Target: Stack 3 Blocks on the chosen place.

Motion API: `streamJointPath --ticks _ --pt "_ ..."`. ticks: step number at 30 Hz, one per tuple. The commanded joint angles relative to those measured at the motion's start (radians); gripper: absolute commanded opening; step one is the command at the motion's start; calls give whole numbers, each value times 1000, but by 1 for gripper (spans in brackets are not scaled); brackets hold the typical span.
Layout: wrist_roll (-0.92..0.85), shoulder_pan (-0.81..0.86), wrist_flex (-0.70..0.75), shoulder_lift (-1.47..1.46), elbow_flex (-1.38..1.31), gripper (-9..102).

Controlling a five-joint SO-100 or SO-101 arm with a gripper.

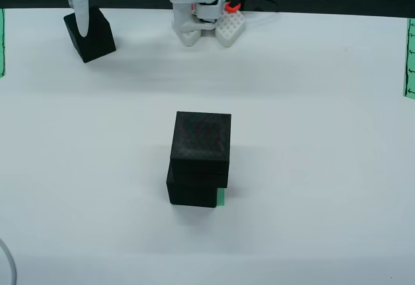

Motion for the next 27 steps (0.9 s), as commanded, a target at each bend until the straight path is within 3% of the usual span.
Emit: streamJointPath --ticks 1,6,14,20,27 --pt "-6 -25 -64 -8 38 36" --pt "0 -69 -101 -11 107 35" --pt "51 -95 -51 -3 120 19" --pt "390 -222 12 2 41 15" --pt "730 -488 227 49 -127 14"
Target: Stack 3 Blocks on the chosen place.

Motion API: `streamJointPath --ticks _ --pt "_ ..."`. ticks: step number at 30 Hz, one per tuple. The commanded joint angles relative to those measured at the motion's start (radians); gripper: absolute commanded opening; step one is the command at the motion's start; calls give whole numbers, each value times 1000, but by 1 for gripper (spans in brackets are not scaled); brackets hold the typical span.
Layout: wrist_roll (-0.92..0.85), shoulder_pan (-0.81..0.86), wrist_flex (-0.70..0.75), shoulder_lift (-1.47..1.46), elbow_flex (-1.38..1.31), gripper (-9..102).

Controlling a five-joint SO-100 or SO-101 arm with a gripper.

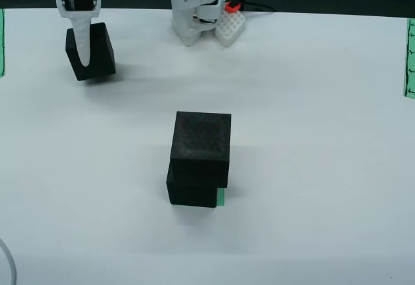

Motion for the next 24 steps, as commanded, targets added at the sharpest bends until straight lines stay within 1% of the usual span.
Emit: streamJointPath --ticks 1,5,10,13,17,19,24 --pt "146 -123 80 66 -100 14" --pt "273 -270 120 123 -207 14" --pt "296 -423 160 206 -360 14" --pt "282 -512 118 258 -408 14" --pt "255 -629 9 319 -399 14" --pt "207 -698 -37 354 -362 14" --pt "106 -804 -166 479 -201 14"
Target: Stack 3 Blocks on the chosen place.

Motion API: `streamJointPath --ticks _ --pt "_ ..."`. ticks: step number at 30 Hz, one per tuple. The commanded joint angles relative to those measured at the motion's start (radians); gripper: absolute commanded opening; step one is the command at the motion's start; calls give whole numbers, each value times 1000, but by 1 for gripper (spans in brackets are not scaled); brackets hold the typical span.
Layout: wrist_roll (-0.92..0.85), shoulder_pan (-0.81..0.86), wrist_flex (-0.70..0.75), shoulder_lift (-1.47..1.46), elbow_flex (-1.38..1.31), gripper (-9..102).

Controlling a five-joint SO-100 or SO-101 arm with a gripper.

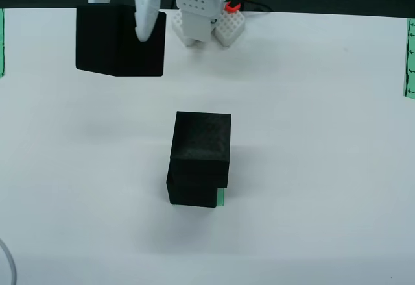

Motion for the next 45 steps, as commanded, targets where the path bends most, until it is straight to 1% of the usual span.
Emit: streamJointPath --ticks 1,6,11,13,17,25,30,34,37,40,43,45 --pt "-58 -48 -107 106 78 14" --pt "-132 -92 -219 193 202 14" --pt "-210 -94 -391 210 316 14" --pt "-236 -101 -448 206 364 14" --pt "-259 -115 -617 172 453 14" --pt "-290 -222 -788 103 503 14" --pt "-334 -253 -965 72 592 15" --pt "-351 -258 -1003 71 627 15" --pt "-391 -242 -1078 75 676 15" --pt "-408 -241 -1098 84 713 15" --pt "-426 -239 -1169 104 772 15" --pt "-431 -236 -1186 115 781 15"
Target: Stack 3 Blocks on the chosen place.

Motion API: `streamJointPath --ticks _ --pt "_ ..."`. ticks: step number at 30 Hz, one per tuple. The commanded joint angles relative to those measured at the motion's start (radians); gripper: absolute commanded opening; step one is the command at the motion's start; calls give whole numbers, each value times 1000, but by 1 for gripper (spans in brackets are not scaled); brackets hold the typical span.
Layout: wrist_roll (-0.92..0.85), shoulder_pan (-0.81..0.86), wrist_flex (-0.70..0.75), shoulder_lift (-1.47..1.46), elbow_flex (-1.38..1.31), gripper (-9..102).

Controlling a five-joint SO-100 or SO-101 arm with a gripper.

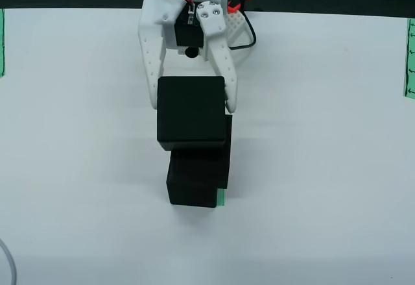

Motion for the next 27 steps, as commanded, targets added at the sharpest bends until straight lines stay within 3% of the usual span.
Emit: streamJointPath --ticks 1,27 --pt "-12 11 -41 37 3 15" --pt "-25 11 -192 25 81 17"
